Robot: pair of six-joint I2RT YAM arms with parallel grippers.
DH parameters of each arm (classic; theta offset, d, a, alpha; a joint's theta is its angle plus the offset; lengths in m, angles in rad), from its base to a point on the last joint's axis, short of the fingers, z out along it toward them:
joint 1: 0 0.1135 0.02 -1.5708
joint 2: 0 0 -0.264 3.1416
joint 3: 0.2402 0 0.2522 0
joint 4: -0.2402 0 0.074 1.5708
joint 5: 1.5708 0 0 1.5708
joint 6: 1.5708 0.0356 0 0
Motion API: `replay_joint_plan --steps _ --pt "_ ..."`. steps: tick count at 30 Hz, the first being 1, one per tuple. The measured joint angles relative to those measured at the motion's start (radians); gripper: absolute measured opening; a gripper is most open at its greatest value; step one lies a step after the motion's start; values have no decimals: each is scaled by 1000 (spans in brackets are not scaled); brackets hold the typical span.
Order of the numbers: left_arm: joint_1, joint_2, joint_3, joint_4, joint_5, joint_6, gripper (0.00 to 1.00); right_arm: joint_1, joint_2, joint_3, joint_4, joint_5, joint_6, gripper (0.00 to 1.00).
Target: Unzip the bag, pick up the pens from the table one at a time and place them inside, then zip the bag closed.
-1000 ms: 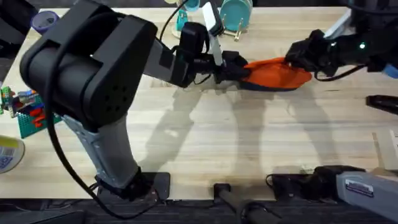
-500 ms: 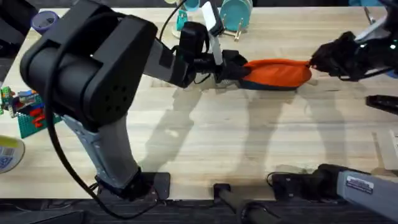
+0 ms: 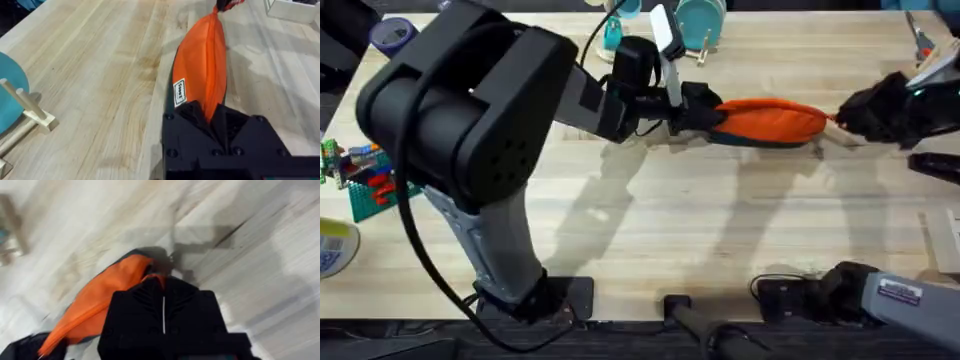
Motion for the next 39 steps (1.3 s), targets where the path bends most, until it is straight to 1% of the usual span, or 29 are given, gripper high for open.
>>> replay_joint_plan --steps 4,9,16,20,21,22,24,25,28,29,30,34,39 --pt "-1 0 0 2 1 0 43 -3 43 -48 26 38 53 33" --pt "-2 0 0 4 5 0 43 -2 57 -66 47 50 105 33" --pt "-2 0 0 4 4 0 43 -1 53 -67 70 59 111 33" --pt "-2 0 0 4 0 0 43 -2 18 -61 66 54 87 32" --pt "-1 0 0 4 -1 0 43 -3 5 -55 63 53 81 55" --pt "-1 0 0 5 -3 0 43 -5 -10 -49 62 54 77 110" --pt "0 0 0 7 -8 0 43 -12 -43 -38 63 65 69 371" --pt "2 0 0 7 -8 0 43 -17 -63 -33 64 70 68 525" --pt "5 0 0 13 -12 0 42 -24 -118 -22 58 82 62 943" --pt "6 0 0 16 -14 0 42 -24 -133 -20 50 84 58 982" --pt "6 0 0 19 -15 0 42 -24 -145 -19 43 84 57 991" --pt "7 0 -5 43 -17 0 42 -24 -192 -19 7 79 36 995" --pt "7 0 -7 52 -18 0 42 -24 -234 -19 -25 19 -39 996"
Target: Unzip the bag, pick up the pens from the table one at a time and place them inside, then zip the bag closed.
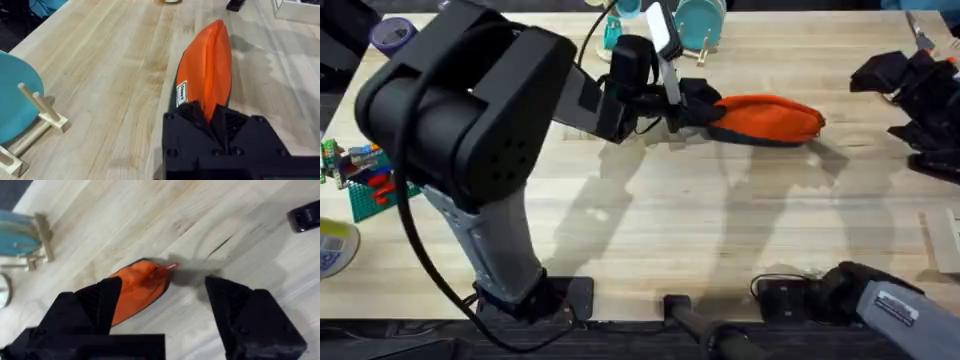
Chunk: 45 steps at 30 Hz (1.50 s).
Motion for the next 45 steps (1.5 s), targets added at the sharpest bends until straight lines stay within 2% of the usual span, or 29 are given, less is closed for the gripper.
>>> replay_joint_plan --steps 5,7,11,12,18,22,27,32,37,42,45 --pt "0 0 0 0 0 1 61 0 -9 0 -24 -41 -31 996" --pt "1 0 -1 13 2 0 275 0 -9 0 -26 -47 -37 996" --pt "10 0 0 27 2 0 909 0 -9 0 -26 -57 -44 996" --pt "13 0 0 28 3 -3 972 0 -9 0 -26 -59 -45 996" --pt "22 -2 0 24 5 -18 995 0 -9 0 -26 -97 -89 996" --pt "45 -61 0 -74 4 -42 994 0 -9 0 -26 -109 -103 996" --pt "78 -213 0 -332 -25 -51 995 0 -12 0 -23 -114 -114 996" --pt "81 -359 0 -617 -116 -7 995 0 -37 0 -18 -116 -129 996" --pt "80 -522 0 -856 -223 27 995 4 -56 0 -29 -144 -163 995" --pt "80 -699 0 -1046 -311 51 995 58 -96 0 -84 -177 -248 995" --pt "80 -797 0 -1127 -338 58 995 100 -131 0 -117 -188 -285 996"
